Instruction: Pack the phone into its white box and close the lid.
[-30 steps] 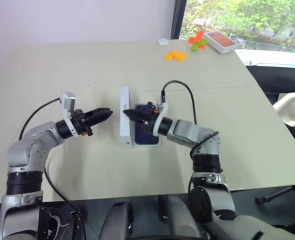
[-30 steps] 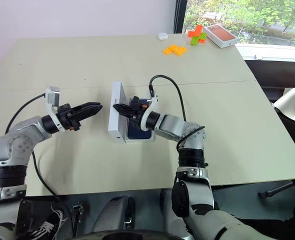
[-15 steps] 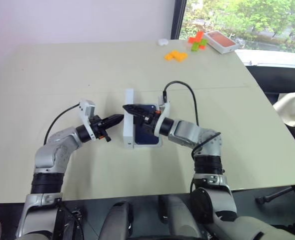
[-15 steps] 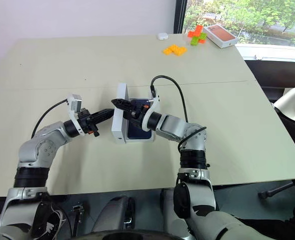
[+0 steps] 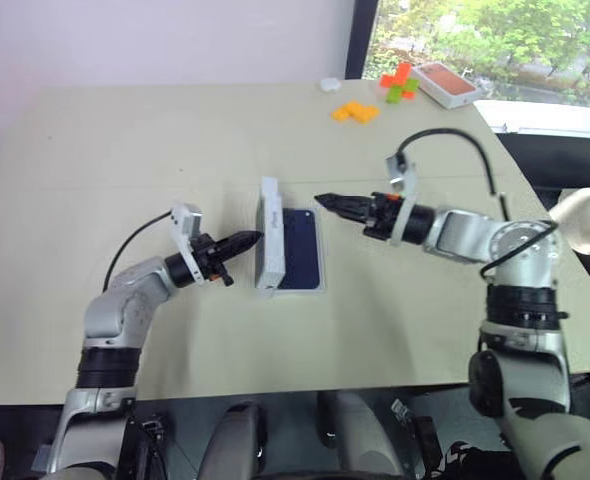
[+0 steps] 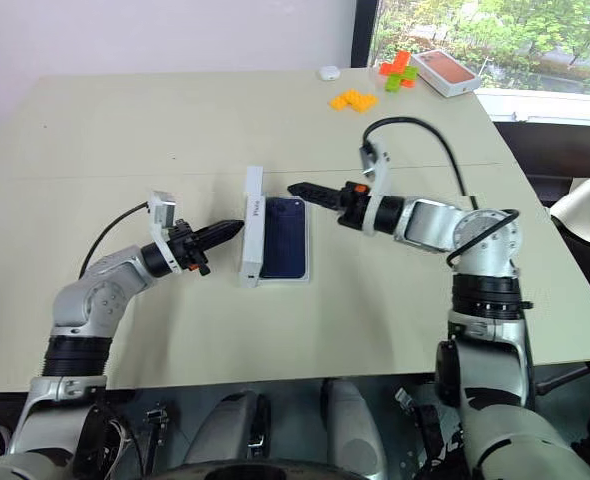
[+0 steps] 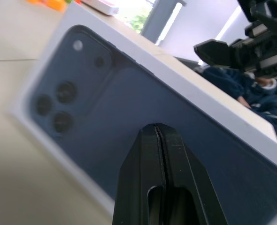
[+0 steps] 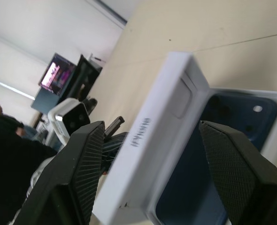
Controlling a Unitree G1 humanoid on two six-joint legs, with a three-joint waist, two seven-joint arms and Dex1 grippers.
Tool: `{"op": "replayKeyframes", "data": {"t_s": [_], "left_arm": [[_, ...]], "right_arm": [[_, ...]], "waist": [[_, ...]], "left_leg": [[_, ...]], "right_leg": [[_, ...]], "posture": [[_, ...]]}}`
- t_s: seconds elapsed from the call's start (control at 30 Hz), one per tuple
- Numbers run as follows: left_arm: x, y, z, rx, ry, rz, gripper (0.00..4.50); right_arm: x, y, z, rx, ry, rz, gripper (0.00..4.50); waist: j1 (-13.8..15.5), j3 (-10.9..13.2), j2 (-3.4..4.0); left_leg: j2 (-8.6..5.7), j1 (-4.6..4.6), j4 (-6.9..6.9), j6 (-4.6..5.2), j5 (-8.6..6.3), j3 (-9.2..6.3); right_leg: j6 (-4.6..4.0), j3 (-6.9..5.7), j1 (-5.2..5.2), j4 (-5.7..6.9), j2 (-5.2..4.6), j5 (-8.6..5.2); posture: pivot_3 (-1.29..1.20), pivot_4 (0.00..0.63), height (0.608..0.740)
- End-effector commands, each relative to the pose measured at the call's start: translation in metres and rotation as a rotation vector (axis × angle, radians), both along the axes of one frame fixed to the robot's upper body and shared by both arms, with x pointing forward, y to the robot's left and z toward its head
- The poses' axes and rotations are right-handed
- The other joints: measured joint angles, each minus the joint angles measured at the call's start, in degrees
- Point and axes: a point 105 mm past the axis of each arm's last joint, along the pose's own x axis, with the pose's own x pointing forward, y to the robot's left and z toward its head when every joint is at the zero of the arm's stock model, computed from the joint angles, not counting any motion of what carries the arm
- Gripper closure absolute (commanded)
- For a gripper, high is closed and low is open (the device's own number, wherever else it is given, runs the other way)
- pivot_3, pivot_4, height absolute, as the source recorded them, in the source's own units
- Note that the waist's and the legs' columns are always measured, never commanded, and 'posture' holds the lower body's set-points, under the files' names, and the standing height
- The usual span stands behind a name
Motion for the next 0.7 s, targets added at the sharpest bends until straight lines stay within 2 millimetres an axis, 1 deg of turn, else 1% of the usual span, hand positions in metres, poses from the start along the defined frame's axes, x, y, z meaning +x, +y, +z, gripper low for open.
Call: {"op": "replayKeyframes", "data": {"t_s": [0.03,0.1,0.13,0.3,0.47,0.57,0.63,0.7], "left_arm": [[-0.002,-0.016,0.021,-0.030,-0.061,-0.037,4.50],[-0.004,-0.025,0.023,-0.033,-0.069,-0.059,4.50],[-0.004,-0.027,0.023,-0.029,-0.071,-0.063,4.50],[-0.002,-0.025,0.025,-0.035,-0.078,-0.047,4.50],[0.000,-0.015,0.037,-0.027,-0.105,-0.022,4.50],[0.000,0.001,0.038,0.015,-0.109,0.012,4.50],[0.001,0.013,0.033,0.044,-0.103,0.047,4.50],[0.002,0.025,0.029,0.083,-0.104,0.091,4.50]], "right_arm": [[-0.009,-0.008,-0.004,-0.113,-0.083,0.044,1.15],[-0.011,-0.018,-0.012,-0.232,-0.152,0.049,1.15],[-0.011,-0.020,-0.015,-0.283,-0.192,0.062,1.15],[-0.015,-0.021,-0.025,-0.428,-0.320,0.125,1.15],[-0.012,-0.015,-0.027,-0.447,-0.378,0.127,1.15],[-0.008,-0.012,-0.020,-0.413,-0.405,0.109,1.96],[-0.006,-0.013,-0.024,-0.507,-0.470,0.114,2.91],[-0.006,-0.012,-0.027,-0.542,-0.507,0.120,4.01]], "waist": [[0.1,0.0,0.00],[0.3,0.0,-0.01],[0.3,0.0,0.00],[-0.1,0.0,-0.01],[0.1,0.0,-0.01],[0.0,0.0,-0.01],[0.1,0.0,-0.01],[0.2,0.0,-0.01]], "left_leg": [[0.01,0.01,0.00,0.00,0.00,-0.01],[0.01,0.01,0.01,0.00,0.00,-0.02],[0.00,0.02,0.03,0.00,0.00,-0.02],[0.01,0.12,0.07,0.00,0.00,0.10],[0.03,0.16,0.08,-0.03,0.03,0.07],[0.04,0.18,0.09,-0.04,0.03,0.08],[0.04,0.19,0.09,-0.04,0.03,0.08],[0.04,0.19,0.09,-0.04,0.03,0.08]], "right_leg": [[0.00,0.00,0.00,0.02,0.01,0.00],[0.00,-0.01,0.00,0.03,0.03,0.00],[0.00,0.00,0.02,0.03,0.03,0.00],[0.03,0.09,0.08,0.00,0.06,0.00],[0.02,0.09,0.10,0.03,0.13,0.00],[0.01,0.11,0.11,0.04,0.12,0.01],[0.01,0.12,0.10,0.04,0.11,0.01],[0.01,0.11,0.11,0.04,0.09,0.01]], "posture": [[0.00,0.150,0.740],[0.00,0.150,0.740],[0.00,0.150,0.740],[0.00,0.150,0.740],[0.00,0.150,0.740],[0.00,0.150,0.740],[0.00,0.150,0.740],[0.00,0.150,0.740]]}}
